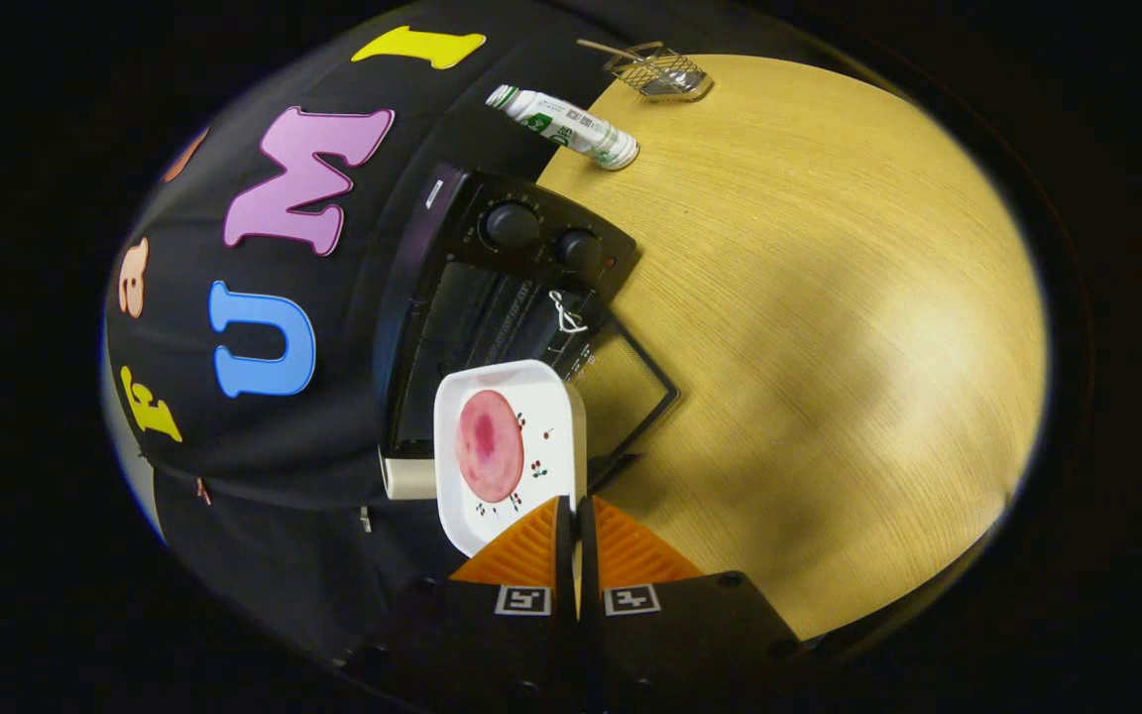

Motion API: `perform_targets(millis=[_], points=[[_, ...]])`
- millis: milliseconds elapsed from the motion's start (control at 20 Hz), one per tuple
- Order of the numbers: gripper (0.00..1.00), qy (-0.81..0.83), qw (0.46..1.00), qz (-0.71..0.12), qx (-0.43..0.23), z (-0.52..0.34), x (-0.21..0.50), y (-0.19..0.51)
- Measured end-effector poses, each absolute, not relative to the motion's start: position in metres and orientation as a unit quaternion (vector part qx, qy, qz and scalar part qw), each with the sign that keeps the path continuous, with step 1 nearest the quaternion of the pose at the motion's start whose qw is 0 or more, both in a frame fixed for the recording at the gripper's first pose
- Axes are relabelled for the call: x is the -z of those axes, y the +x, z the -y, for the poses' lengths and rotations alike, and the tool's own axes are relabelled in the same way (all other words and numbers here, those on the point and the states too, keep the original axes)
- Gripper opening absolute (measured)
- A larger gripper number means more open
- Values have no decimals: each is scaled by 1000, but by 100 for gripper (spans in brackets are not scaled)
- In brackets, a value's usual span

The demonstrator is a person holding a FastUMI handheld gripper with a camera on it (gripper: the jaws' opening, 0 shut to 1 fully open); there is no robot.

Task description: Open the toaster oven, put the food inside, and close the toaster oven door.

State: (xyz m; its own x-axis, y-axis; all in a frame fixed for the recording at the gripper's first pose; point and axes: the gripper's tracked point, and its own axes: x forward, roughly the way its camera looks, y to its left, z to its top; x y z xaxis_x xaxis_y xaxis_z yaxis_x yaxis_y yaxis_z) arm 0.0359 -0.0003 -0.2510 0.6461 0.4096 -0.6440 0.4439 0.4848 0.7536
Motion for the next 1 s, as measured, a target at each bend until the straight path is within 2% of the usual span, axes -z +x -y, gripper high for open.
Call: perform_targets(millis=[300, 450, 1000], points=[[5, 530, 740, -411, 44, -17, 280, 100], [5, 562, 731, -383, 57, -30, 280, 131], [5, 591, 748, -279, 112, -53, 283, 212]])
